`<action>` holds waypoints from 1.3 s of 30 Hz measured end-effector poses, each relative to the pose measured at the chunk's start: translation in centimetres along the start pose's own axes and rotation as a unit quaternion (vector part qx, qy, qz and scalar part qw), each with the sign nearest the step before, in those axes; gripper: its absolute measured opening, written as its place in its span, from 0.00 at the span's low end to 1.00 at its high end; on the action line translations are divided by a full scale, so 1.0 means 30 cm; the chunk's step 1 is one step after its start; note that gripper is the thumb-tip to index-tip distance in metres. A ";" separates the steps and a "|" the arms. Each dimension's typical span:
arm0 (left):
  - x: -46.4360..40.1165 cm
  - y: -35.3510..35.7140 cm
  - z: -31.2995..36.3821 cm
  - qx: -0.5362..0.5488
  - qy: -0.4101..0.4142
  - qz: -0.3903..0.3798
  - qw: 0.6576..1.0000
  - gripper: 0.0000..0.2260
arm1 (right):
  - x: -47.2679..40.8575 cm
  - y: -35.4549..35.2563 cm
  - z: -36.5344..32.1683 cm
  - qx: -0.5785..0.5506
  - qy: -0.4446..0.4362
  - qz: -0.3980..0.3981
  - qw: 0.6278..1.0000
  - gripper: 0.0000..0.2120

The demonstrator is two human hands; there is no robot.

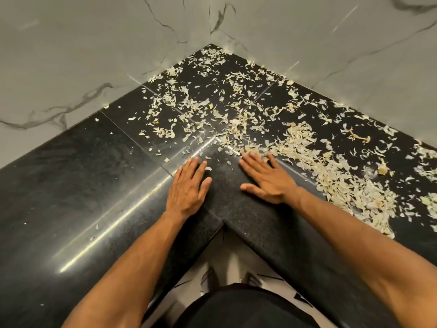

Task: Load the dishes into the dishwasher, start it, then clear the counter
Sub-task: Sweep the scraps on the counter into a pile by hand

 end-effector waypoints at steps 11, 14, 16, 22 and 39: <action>0.064 -0.028 -0.034 0.011 -0.036 0.028 0.999 0.29 | -0.032 0.003 -0.201 -0.015 -0.128 0.006 0.992 0.37; 0.090 -0.044 -0.077 -0.007 -0.050 0.031 0.998 0.29 | -0.074 0.025 -0.298 -0.002 -0.172 0.003 0.985 0.36; 0.120 -0.056 -0.113 -0.028 -0.057 0.028 0.998 0.29 | -0.104 0.013 -0.285 0.002 -0.156 0.002 0.988 0.37; 0.204 -0.076 -0.172 -0.055 -0.072 0.032 0.995 0.28 | -0.215 -0.030 -0.120 -0.038 -0.002 0.008 0.999 0.38; 0.502 -0.253 -0.482 -0.065 -0.284 0.146 0.945 0.28 | -0.275 0.043 -0.896 0.022 -0.399 0.013 0.917 0.37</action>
Point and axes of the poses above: each hand's wrist, its own x-axis away from the middle knuckle, its own y-axis out of the palm, z = x × y, the point moved 1 cm from there along -x, towards the middle knuckle
